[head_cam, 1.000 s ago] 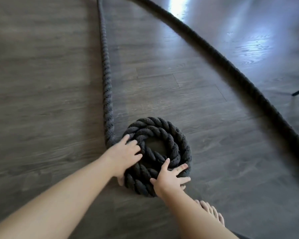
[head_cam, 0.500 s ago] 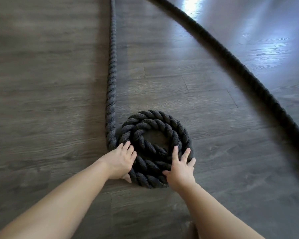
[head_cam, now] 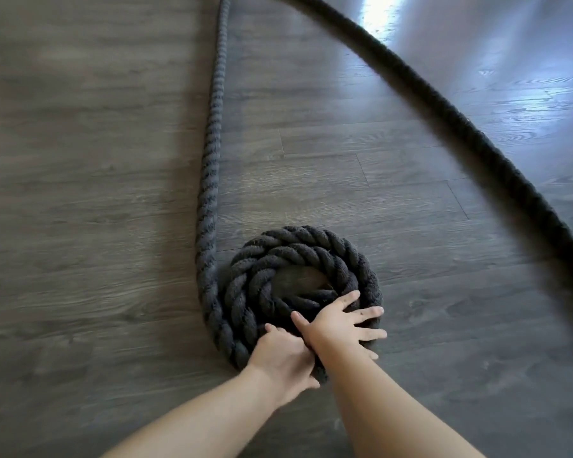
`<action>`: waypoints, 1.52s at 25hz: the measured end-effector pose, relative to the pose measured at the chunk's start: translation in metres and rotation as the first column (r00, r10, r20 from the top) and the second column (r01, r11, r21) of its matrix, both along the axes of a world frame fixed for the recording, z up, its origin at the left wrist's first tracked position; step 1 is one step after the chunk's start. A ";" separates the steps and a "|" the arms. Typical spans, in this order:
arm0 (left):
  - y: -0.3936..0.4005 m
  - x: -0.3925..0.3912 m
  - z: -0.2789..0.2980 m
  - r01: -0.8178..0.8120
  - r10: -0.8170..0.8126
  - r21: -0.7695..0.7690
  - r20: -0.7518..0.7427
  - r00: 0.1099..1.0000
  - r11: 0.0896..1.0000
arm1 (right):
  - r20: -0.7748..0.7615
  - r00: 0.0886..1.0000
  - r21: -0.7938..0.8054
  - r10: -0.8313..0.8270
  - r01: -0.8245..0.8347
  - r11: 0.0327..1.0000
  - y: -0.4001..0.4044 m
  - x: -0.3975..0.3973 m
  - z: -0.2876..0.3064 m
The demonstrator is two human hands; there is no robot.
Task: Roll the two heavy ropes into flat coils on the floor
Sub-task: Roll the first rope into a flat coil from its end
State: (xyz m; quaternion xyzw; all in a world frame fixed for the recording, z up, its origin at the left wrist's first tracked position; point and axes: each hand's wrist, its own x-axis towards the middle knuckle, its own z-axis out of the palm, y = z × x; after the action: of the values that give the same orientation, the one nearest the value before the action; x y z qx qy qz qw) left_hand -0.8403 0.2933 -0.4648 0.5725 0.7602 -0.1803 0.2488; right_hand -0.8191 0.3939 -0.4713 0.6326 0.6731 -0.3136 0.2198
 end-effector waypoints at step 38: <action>0.009 -0.171 0.006 0.171 -0.173 -0.028 -0.215 0.961 0.985 | 0.130 0.890 0.055 0.438 -0.447 0.893 0.088 -0.081 0.004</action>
State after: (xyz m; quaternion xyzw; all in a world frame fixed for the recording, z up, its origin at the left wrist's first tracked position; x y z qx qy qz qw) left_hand -1.0117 0.3020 -0.4592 0.6122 0.7292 -0.2660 0.1505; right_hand -0.9003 0.4820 -0.4676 0.4882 0.7984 -0.1901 0.2970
